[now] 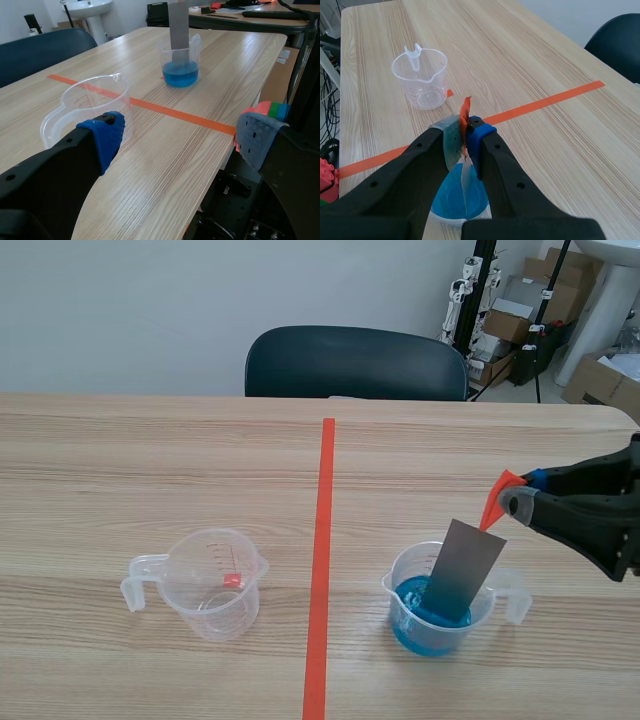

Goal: Do the redox reaction experiment. lower the plate into the blue solution

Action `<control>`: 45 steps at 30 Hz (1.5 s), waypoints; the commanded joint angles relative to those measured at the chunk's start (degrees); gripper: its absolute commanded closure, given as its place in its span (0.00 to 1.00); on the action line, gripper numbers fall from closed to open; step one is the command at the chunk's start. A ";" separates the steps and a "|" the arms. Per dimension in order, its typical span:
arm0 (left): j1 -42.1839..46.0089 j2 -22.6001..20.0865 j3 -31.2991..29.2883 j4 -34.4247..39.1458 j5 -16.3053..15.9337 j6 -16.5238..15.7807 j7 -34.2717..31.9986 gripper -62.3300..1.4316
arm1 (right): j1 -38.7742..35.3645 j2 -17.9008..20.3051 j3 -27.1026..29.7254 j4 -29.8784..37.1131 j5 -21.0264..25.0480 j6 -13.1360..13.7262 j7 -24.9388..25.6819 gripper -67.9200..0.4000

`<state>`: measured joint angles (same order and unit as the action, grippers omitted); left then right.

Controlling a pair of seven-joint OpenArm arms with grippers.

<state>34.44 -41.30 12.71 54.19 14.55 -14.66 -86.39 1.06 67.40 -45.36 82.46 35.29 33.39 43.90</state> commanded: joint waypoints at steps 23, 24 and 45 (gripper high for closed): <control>0.46 -0.35 0.09 0.61 -0.35 -0.07 -2.64 0.23 | 0.52 -2.49 0.70 -0.96 -1.95 0.07 2.36 1.00; 0.46 -0.35 0.09 0.61 -0.35 -0.07 -2.64 0.23 | 0.52 -2.49 0.70 -0.96 -1.95 0.04 2.36 1.00; 0.46 -0.35 0.09 0.61 -0.33 -0.07 -2.64 0.23 | 0.52 -2.47 0.74 -0.96 -1.95 -0.59 2.38 1.00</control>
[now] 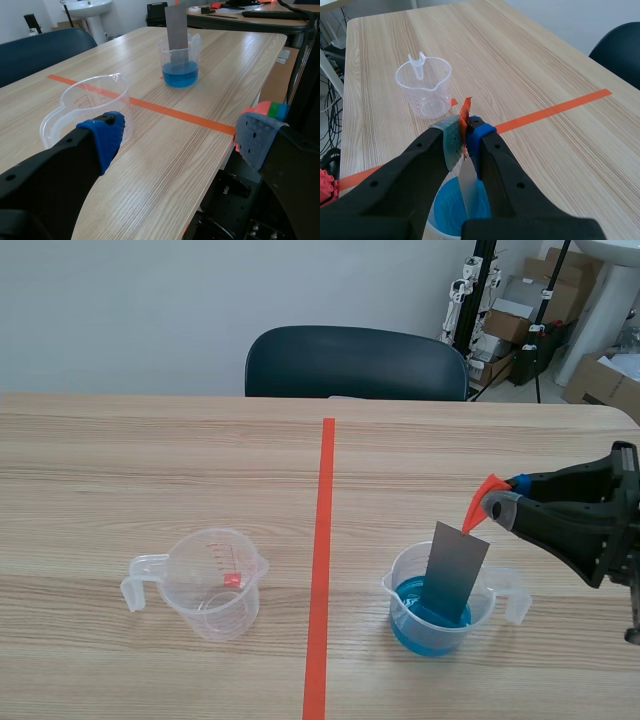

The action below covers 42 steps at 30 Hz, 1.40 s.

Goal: Do the redox reaction experiment. lower the plate into the blue solution

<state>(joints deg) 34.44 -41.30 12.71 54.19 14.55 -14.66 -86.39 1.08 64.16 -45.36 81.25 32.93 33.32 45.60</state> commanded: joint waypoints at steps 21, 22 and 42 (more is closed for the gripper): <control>0.46 -0.35 0.09 0.61 -0.33 -0.07 -2.64 0.23 | 0.48 0.74 0.74 0.22 0.42 -2.49 -0.46 1.00; 0.46 -0.35 0.09 0.61 -0.33 -0.07 -2.64 0.23 | 0.48 0.74 0.74 0.22 0.42 -2.49 -1.18 1.00; 0.46 -0.35 0.09 0.61 -0.35 -0.07 -2.64 0.23 | 0.48 0.74 0.74 0.22 0.42 -2.49 -4.57 1.00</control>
